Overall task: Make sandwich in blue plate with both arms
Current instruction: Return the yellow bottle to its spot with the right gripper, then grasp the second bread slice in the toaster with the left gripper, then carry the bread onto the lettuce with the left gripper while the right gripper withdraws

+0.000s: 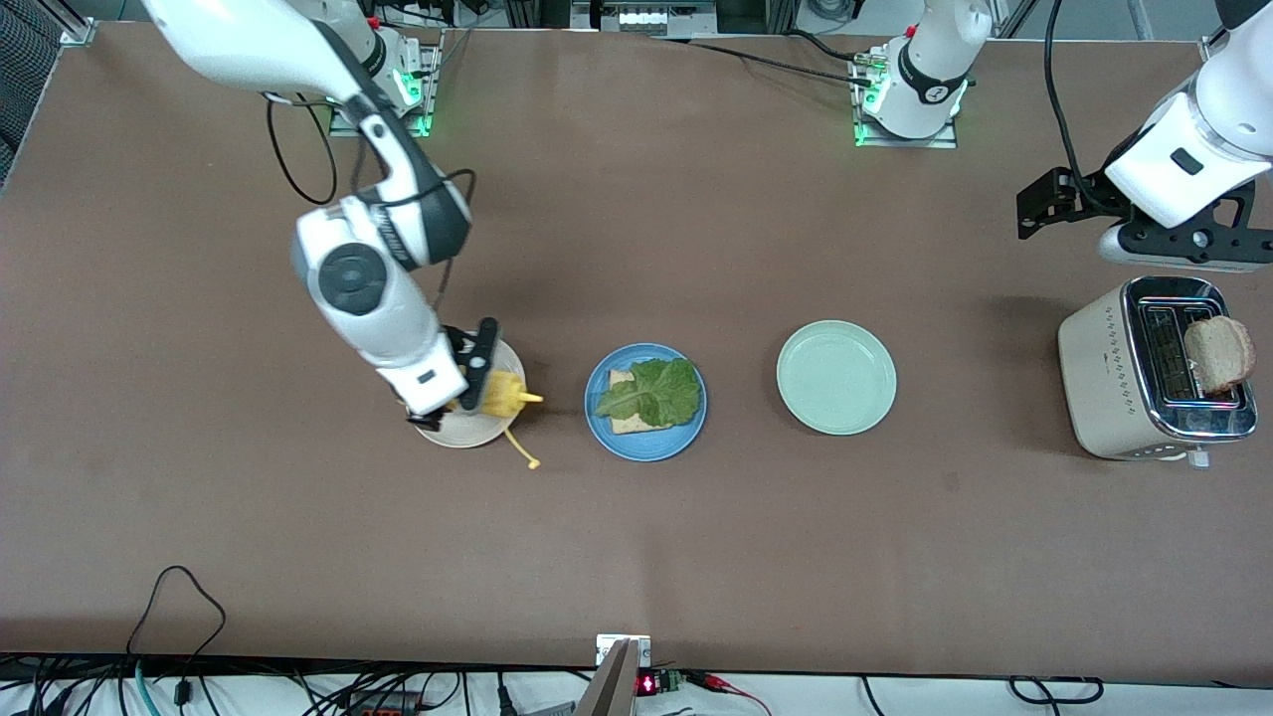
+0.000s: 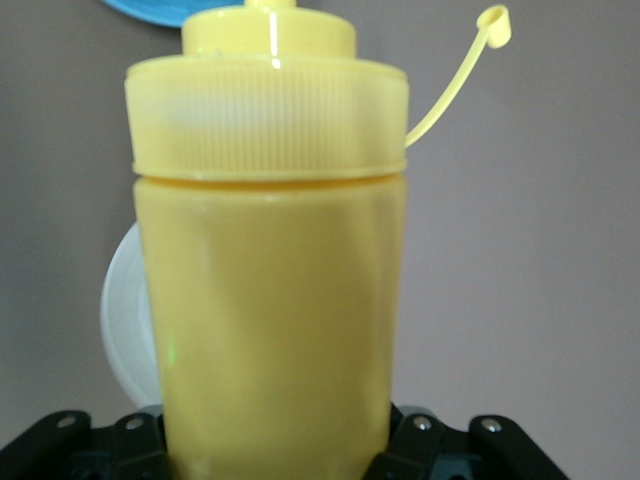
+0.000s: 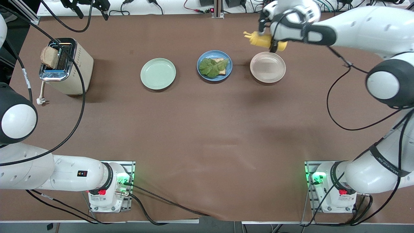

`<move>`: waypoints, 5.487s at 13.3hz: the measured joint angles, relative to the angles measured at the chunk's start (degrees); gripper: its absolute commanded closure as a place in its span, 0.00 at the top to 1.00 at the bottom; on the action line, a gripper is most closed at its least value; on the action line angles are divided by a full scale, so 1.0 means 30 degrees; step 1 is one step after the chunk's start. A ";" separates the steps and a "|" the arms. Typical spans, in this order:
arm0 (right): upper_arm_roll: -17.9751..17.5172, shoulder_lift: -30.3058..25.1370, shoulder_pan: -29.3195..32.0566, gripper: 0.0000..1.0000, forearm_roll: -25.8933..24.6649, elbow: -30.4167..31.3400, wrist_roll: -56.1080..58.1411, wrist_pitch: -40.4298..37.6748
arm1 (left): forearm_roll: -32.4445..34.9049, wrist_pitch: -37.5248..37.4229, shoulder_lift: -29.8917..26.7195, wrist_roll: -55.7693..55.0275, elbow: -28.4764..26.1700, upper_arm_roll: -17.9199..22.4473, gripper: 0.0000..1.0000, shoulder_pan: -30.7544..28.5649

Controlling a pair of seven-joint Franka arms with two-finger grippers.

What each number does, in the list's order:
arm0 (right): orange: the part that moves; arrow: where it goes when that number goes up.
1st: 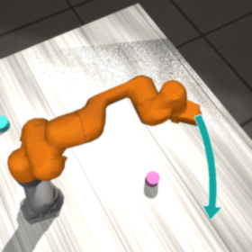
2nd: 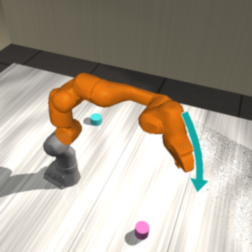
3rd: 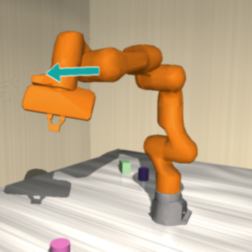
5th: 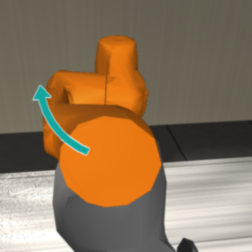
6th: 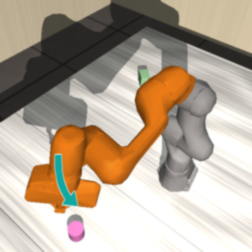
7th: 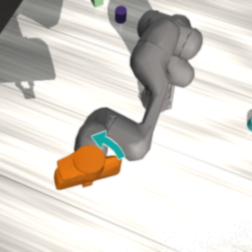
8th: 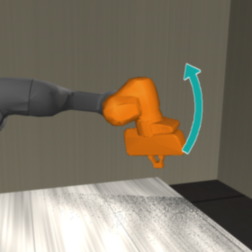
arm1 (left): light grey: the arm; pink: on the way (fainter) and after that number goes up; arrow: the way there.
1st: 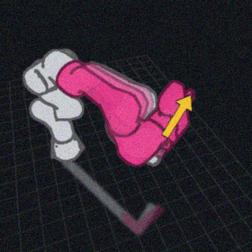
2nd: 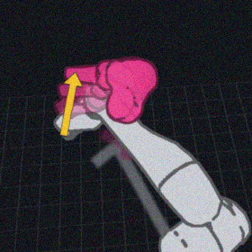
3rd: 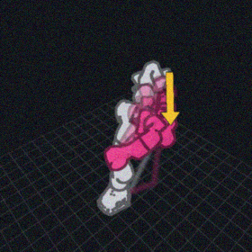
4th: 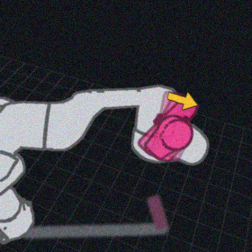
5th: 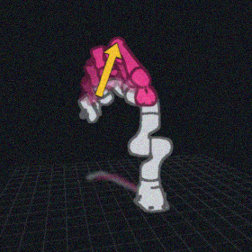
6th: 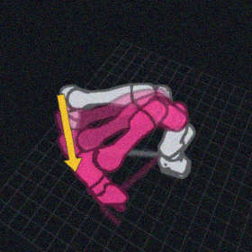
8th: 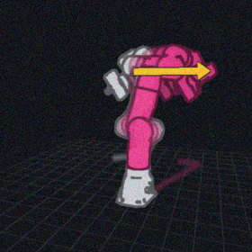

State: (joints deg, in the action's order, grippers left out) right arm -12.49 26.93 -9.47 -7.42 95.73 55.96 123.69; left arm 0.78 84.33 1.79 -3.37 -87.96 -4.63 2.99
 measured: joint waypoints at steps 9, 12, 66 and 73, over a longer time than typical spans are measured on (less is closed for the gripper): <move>-0.0131 -0.2352 0.9707 0.00 0.8539 0.0787 1.6335 -0.6517 | 0.1152 -0.1777 0.0561 -0.0037 -0.0239 0.0119 1.00 -0.0033; -0.0135 -0.2160 1.3007 0.00 1.0176 0.1453 2.1149 -0.8283 | 0.1815 -0.2135 0.1251 -0.0168 -0.0240 0.0276 1.00 -0.0474; -0.5282 -0.0077 2.1039 1.00 1.1739 -0.5948 1.6803 -1.7917 | -0.7838 0.2659 1.0502 0.8050 0.3318 -0.8555 0.01 -0.4486; -0.6038 -0.4750 1.5149 1.00 0.9298 -0.7004 0.3369 -1.7191 | -1.6755 0.9687 1.4783 1.0255 0.2178 -0.8553 0.01 -0.2713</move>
State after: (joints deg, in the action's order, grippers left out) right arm -30.61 12.68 35.98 20.48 74.71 66.06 72.12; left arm -49.48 113.40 46.13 27.40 -81.43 -30.29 -5.15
